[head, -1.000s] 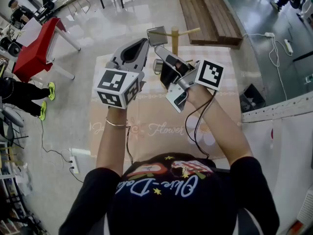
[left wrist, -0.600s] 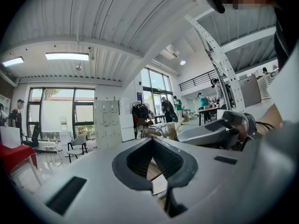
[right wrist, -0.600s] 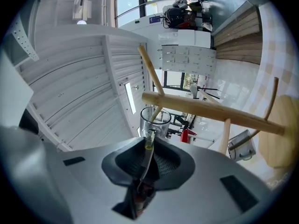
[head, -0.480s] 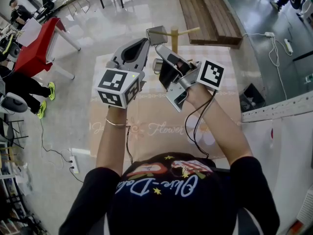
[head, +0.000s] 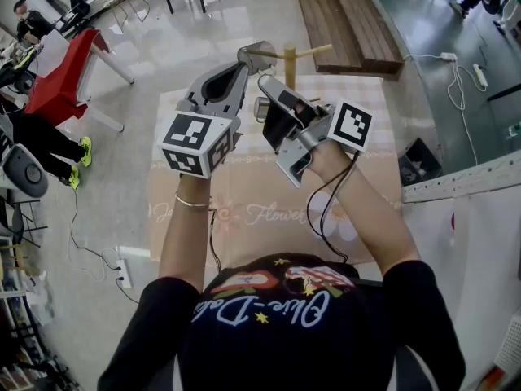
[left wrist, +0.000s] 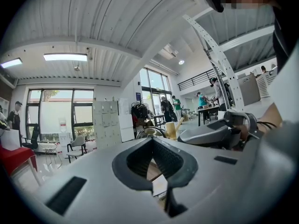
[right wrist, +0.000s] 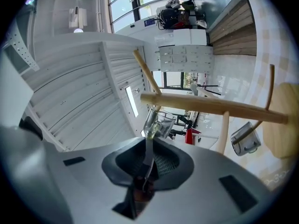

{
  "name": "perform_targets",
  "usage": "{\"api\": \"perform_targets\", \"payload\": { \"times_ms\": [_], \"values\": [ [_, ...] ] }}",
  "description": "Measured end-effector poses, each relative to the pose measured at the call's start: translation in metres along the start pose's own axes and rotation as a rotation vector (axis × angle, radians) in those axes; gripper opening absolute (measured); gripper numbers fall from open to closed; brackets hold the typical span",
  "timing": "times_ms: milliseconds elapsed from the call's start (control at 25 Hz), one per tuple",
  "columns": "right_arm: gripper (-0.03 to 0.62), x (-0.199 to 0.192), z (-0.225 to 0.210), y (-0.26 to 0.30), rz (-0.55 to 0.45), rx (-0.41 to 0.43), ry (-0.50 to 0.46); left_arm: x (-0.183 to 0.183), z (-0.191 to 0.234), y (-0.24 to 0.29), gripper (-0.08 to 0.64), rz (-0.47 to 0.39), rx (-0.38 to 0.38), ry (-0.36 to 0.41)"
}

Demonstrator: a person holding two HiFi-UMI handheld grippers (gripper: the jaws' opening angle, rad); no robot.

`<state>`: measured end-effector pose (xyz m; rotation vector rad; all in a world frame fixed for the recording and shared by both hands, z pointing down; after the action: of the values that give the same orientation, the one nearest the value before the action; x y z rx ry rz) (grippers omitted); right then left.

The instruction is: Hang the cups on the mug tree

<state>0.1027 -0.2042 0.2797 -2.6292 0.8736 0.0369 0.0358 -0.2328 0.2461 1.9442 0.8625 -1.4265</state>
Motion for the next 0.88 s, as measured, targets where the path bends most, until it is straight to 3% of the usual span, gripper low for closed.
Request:
{"api": "perform_targets", "payload": {
  "times_ms": [480, 880],
  "values": [
    [0.043, -0.005, 0.002, -0.001, 0.024, -0.001, -0.038, 0.001, 0.000, -0.004, 0.009, -0.011, 0.002, 0.001],
    [0.037, 0.001, -0.006, -0.018, -0.002, -0.064, -0.045, -0.002, -0.001, -0.006, 0.009, -0.006, 0.001, -0.007]
  ]
}}
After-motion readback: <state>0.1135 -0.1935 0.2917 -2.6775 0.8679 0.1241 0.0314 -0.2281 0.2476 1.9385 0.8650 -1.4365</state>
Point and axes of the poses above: the fingertips, and each gripper's own axes: y forward along the fingers, z to its left, x out of its top, the point moved 3 cm from there along -y, backward along the fingers, and after that the axes turned 7 degrees about y, right-handed, at the moved point
